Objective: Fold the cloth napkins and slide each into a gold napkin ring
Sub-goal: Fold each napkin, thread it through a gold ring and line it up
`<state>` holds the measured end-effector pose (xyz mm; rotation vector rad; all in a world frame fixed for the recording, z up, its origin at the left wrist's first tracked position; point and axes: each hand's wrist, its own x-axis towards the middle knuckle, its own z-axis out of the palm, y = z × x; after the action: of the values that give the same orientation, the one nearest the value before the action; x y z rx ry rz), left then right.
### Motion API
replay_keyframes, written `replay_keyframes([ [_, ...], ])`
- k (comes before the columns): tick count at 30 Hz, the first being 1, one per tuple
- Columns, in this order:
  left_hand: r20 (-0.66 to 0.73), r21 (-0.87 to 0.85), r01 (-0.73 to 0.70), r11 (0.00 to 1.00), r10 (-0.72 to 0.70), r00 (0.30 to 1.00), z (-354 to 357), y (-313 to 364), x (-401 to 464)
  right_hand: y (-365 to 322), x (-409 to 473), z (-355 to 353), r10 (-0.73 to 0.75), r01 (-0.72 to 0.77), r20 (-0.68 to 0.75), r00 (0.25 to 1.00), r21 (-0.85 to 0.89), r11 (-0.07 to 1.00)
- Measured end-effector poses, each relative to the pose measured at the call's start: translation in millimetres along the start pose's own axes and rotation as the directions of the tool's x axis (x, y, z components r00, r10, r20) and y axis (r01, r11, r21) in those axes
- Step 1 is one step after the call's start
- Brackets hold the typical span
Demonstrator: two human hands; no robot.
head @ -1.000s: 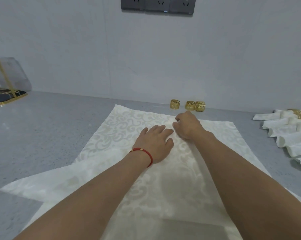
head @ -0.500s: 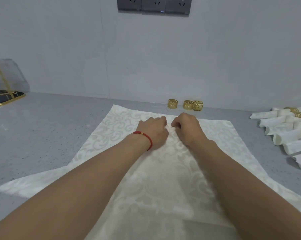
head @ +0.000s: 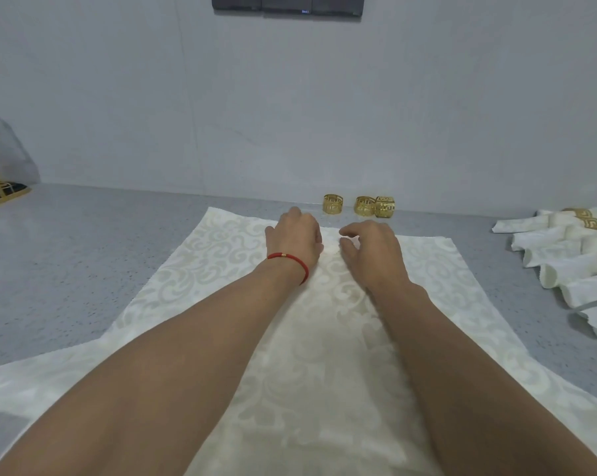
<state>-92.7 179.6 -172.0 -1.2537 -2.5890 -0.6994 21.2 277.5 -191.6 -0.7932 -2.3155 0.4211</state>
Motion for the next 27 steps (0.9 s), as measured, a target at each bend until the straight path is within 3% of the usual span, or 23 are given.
replay_keyframes([
  [3,0.002,0.056,-0.097,0.994,0.097,0.995,0,-2,-3,-1,1,0,-0.003,0.016,0.106,0.994,-0.125,0.992],
  [6,0.001,0.150,-0.183,0.972,0.185,0.983,-7,-3,-4,-7,0,-3,-0.032,0.046,0.089,0.996,-0.162,0.986],
  [10,0.004,0.380,-0.343,0.859,0.370,0.929,-14,-4,-10,-10,-2,-8,-0.142,0.153,0.064,0.988,-0.257,0.954],
  [14,0.081,0.401,-0.443,0.802,0.451,0.889,-20,-7,-16,-11,-1,-15,-0.219,0.258,0.152,0.964,-0.326,0.910],
  [17,0.089,0.290,-0.386,0.876,0.377,0.922,-23,-10,-21,-11,-3,-17,-0.205,0.254,0.187,0.961,-0.296,0.921],
  [20,0.002,-0.096,-0.161,0.982,0.162,0.987,-18,-14,-26,-9,-6,-13,-0.057,0.073,0.132,0.990,-0.113,0.991],
  [23,-0.041,-0.404,0.018,0.915,-0.037,0.998,-8,-24,-25,-1,-7,-9,0.024,-0.035,0.120,0.992,0.089,0.995],
  [27,-0.006,-0.411,0.018,0.911,-0.023,1.000,-4,-28,-24,7,-5,-8,0.028,-0.047,0.159,0.987,0.117,0.992],
])
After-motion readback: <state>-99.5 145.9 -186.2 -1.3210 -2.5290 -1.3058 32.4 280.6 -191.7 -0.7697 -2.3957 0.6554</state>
